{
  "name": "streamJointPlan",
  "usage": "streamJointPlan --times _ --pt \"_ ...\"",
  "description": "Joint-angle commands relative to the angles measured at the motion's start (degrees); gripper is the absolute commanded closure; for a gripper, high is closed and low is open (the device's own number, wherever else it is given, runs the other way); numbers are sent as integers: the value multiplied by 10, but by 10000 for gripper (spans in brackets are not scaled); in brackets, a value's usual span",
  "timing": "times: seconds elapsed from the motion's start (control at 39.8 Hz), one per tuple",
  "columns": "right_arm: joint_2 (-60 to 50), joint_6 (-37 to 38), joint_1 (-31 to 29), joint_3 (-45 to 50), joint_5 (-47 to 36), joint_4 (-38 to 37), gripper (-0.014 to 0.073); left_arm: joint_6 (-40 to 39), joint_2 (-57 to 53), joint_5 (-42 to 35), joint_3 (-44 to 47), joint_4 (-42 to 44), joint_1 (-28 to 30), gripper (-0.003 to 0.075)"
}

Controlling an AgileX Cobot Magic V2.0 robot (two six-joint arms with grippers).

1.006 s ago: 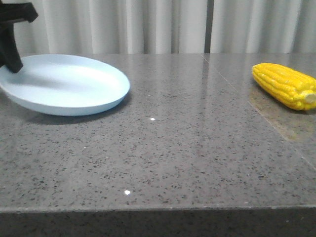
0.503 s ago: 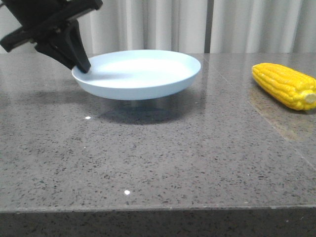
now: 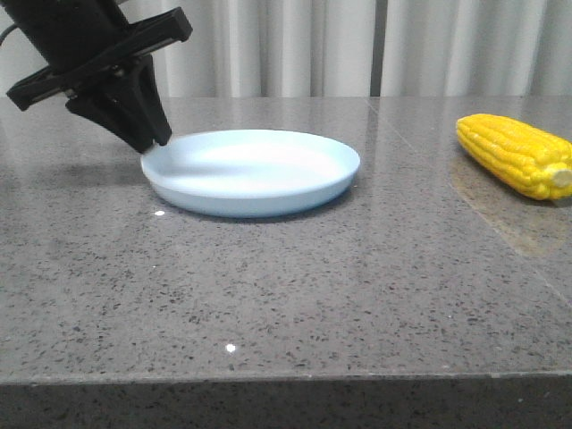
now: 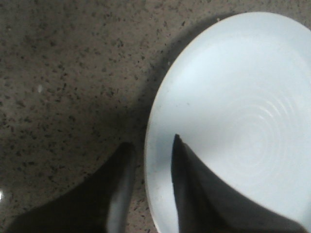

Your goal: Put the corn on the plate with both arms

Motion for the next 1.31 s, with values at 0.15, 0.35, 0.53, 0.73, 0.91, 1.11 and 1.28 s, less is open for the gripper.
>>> streamJointPlan --times 0.15,0.35,0.53,0.73,0.91,1.11,1.28 --pt "4 -3 -4 -21 -50 -2 -50 16 -45 -22 -30 2 -3 223" --pt "4 -3 -4 -21 -50 -2 -50 4 -100 -27 -12 128 1 234" --pt "4 -3 -4 -21 -50 -2 -50 -13 -168 -101 63 157 23 377" --pt "4 -3 -4 -21 -50 -2 -50 -17 -264 -202 168 157 58 580" --pt "4 -3 -4 -21 -50 -2 -50 -17 -355 -253 264 190 79 742" --pt "4 -3 -4 -21 -50 -2 -50 -17 -491 -328 374 230 78 741" --pt "4 -3 -4 -21 -50 -2 -50 -16 -638 -401 474 241 78 741"
